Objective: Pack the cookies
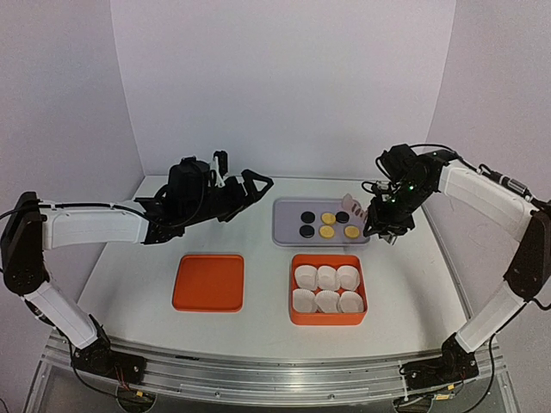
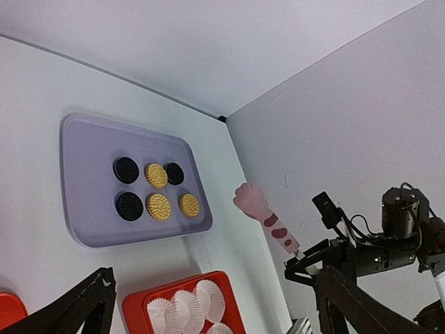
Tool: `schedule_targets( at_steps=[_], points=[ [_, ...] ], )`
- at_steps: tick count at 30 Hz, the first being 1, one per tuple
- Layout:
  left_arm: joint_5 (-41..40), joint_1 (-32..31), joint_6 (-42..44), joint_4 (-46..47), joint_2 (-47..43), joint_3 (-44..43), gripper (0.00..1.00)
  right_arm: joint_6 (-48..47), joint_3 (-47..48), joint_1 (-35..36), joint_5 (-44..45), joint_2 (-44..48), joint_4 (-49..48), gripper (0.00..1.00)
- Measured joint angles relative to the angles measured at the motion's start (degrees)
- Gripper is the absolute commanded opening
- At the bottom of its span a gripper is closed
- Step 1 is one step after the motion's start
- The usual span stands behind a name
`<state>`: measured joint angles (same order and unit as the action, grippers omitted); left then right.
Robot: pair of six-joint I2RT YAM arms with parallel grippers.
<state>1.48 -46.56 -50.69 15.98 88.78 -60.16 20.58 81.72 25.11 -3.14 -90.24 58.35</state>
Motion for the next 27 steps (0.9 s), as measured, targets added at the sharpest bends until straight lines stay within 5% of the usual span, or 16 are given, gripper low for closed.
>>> schedule_targets(
  at_steps=[27],
  points=[
    [-5.38,3.91,7.4,-24.86,10.62,-11.19,1.0,-17.61,22.66,-1.34,13.23,-27.28,10.37,0.38]
  ],
)
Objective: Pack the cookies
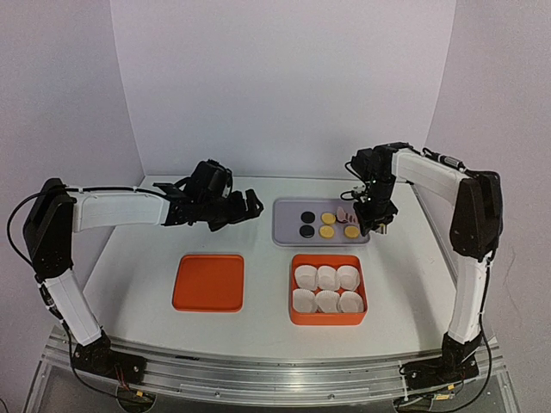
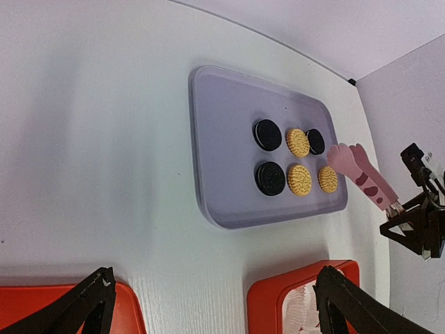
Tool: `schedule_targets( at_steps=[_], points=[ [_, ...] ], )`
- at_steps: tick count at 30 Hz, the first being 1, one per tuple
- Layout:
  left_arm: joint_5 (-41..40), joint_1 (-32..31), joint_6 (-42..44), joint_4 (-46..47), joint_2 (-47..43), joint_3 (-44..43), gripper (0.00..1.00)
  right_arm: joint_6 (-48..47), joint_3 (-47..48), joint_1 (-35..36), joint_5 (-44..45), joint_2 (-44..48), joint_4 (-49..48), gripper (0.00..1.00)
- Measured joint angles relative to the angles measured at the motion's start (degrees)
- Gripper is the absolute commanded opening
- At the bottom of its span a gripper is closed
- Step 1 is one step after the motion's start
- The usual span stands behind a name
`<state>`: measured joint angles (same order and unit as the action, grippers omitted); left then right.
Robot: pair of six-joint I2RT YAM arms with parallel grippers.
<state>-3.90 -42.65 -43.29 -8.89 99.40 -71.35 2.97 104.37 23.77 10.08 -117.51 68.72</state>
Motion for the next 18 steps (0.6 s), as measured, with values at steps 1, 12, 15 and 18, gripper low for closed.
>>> schedule_targets(
  at_steps=[1,12,15,18],
  points=[
    [0.03,0.12,0.0,-0.33,0.31,-0.08,1.0,-0.93,0.85,0.0,0.26,-0.97,-0.1,0.38],
    [0.83,1.08,0.04,-1.67,1.9,-1.12,1.0,-12.17,3.43,-0.04,3.94,-5.33,0.24,0.38],
    [1.06,1.22,0.04,-2.05,2.13,-1.55,1.0,-14.24,4.3,-0.28,5.3,-5.89,0.32,0.38],
    [1.38,1.44,0.04,-2.09,2.18,-1.79,1.0,-15.43,4.81,-0.55,6.0,-6.52,0.32,0.38]
  ],
)
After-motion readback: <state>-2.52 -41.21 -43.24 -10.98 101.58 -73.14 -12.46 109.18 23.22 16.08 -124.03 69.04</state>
